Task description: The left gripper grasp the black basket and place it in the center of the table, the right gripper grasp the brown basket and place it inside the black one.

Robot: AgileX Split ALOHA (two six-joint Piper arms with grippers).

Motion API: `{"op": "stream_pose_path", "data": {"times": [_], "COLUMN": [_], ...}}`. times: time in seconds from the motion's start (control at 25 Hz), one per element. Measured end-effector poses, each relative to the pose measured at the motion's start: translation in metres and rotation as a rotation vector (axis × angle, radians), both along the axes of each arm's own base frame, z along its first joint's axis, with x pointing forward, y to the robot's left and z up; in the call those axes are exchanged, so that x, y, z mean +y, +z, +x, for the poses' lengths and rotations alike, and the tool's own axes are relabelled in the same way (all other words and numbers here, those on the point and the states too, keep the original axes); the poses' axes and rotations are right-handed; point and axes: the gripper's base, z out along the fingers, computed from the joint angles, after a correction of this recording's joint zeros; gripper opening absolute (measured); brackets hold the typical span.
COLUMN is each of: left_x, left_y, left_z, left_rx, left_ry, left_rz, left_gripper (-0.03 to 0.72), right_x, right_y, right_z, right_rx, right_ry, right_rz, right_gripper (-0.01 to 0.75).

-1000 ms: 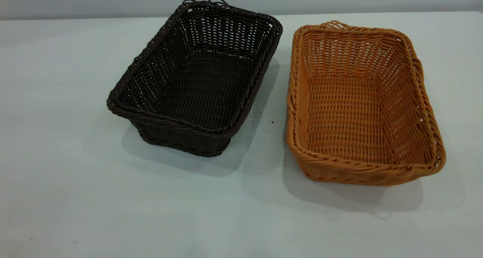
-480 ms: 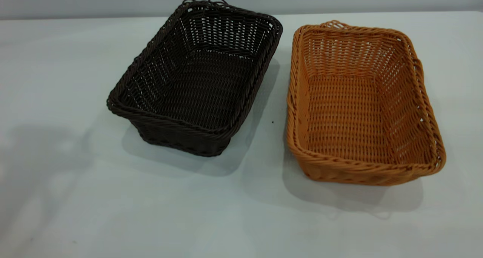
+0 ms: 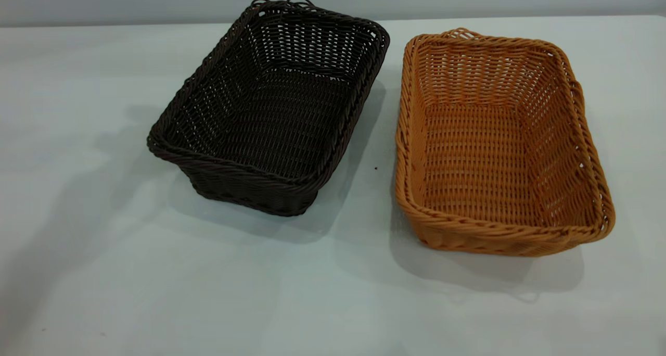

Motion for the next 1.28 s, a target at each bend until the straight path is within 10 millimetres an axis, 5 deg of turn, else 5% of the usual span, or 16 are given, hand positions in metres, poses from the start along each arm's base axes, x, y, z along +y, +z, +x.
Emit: {"op": "stream_pose_path", "data": {"times": [0.28, 0.64, 0.84, 1.04, 1.28], "left_x": [-0.022, -0.032, -0.039, -0.042, -0.046], "left_y": [-0.062, -0.111, -0.138, -0.136, -0.094], "left_z": [0.020, 0.038, 0.048, 0.056, 0.073], "left_rx": [0.098, 0.134, 0.155, 0.146, 0.061], "left_ry": [-0.062, -0.070, -0.078, -0.080, -0.141], "left_rz": [0.038, 0.053, 0.059, 0.052, 0.061], "left_gripper": [0.575, 0.575, 0.478, 0.112, 0.076], "right_x": [0.002, 0.008, 0.014, 0.024, 0.046], "right_y": [-0.003, -0.012, -0.023, -0.040, -0.068], "right_z": [0.007, 0.021, 0.037, 0.056, 0.084], "right_rx": [0.035, 0.131, 0.215, 0.350, 0.525], "right_ry": [-0.021, -0.039, -0.052, -0.038, -0.044], "right_rz": [0.037, 0.123, 0.195, 0.297, 0.555], "right_gripper": [0.581, 0.581, 0.581, 0.581, 0.581]}}
